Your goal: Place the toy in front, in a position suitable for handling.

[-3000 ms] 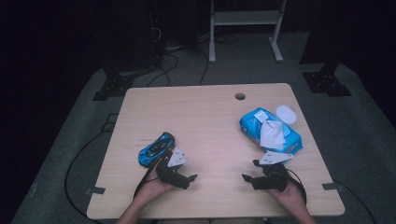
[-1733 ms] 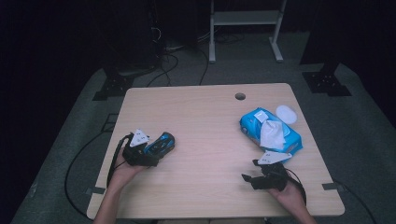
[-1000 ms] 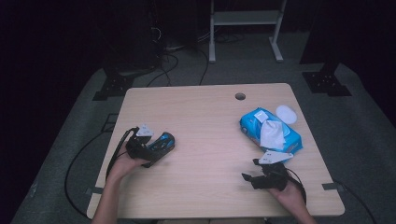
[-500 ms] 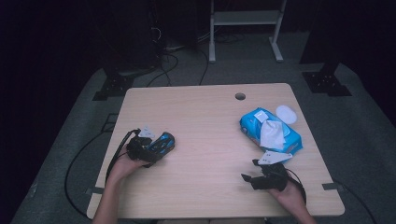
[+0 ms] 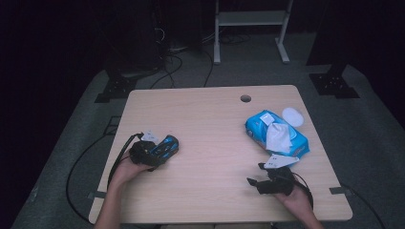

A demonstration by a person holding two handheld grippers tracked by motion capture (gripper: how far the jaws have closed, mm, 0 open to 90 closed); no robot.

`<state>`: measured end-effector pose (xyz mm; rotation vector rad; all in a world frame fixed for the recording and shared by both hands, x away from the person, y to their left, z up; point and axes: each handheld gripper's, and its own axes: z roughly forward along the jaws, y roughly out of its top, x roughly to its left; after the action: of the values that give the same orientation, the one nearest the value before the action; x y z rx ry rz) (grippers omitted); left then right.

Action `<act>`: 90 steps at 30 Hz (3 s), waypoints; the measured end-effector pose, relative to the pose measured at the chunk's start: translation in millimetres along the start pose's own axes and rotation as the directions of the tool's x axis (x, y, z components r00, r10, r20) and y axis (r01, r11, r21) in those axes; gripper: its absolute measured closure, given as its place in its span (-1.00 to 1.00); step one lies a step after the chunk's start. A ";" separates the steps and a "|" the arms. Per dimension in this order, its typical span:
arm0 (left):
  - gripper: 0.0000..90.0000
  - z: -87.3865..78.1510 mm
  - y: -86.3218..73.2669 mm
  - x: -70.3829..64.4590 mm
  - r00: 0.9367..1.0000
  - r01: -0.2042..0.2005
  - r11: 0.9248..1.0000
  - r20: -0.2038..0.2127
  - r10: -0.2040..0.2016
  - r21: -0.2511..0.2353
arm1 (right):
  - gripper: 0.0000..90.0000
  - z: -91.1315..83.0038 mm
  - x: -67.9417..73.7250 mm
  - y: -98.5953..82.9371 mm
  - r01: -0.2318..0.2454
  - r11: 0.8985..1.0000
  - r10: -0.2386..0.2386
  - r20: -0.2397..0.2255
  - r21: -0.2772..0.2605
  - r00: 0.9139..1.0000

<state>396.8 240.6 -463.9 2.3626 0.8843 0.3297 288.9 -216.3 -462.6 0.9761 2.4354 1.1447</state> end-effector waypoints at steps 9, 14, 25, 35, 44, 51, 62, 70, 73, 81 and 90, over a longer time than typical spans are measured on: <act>-0.43 -1.9 -1.0 -0.9 1.000 0.007 1.000 -0.005 -0.007 0.009 | -0.43 -1.2 -0.3 0.0 0.001 1.000 -0.001 0.001 -0.005 1.000; -0.43 -2.2 -1.2 -0.9 1.000 0.005 1.000 -0.006 -0.005 0.009 | -0.43 -1.7 -1.1 -0.1 0.003 1.000 -0.003 0.002 -0.007 1.000; -0.42 -4.8 -1.9 -0.3 1.000 0.011 1.000 0.002 -0.011 -0.004 | -0.43 -2.7 -0.7 0.1 0.003 1.000 -0.003 0.002 -0.011 1.000; -0.42 -5.7 -2.0 -0.8 1.000 0.009 1.000 0.000 -0.009 -0.006 | -0.43 -2.3 -0.6 0.1 0.003 1.000 -0.003 0.001 -0.007 1.000; -0.56 -3.7 0.0 -2.0 0.999 -0.024 0.998 0.024 0.023 0.064 | -0.43 -1.6 -1.9 0.3 -0.001 1.000 0.001 0.001 -0.006 1.000; -0.49 -1.9 6.7 2.6 0.998 -0.056 0.994 0.046 0.052 0.091 | -0.43 -0.4 -0.9 0.5 0.002 1.000 -0.002 -0.002 -0.001 1.000; -0.43 -5.0 6.6 6.0 0.996 -0.069 0.994 0.056 0.064 0.089 | -0.43 -3.7 -2.8 0.5 0.001 1.000 -0.001 0.001 -0.018 1.000; -0.41 -9.7 7.1 7.6 0.996 -0.059 0.996 0.063 0.056 0.062 | -0.43 -3.9 -2.7 0.6 -0.001 1.000 0.001 0.001 -0.019 1.000; -0.41 -10.7 7.8 7.1 0.996 -0.068 0.995 0.059 0.064 0.068 | -0.43 -4.3 -3.0 0.5 -0.003 1.000 0.003 0.000 -0.022 1.000; -0.41 -14.9 9.3 7.9 0.996 -0.042 0.999 0.081 0.039 0.026 | -0.43 -4.9 -3.3 0.6 -0.005 1.000 0.005 0.000 -0.025 1.000; -0.42 -5.1 11.3 3.5 0.997 -0.058 0.992 0.059 0.052 0.108 | -0.43 -4.0 -2.9 0.7 0.000 1.000 0.000 -0.003 -0.021 1.000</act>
<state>403.2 238.3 -453.0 2.4882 0.8315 0.2413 289.4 -220.2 -459.6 0.9694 2.4203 1.1705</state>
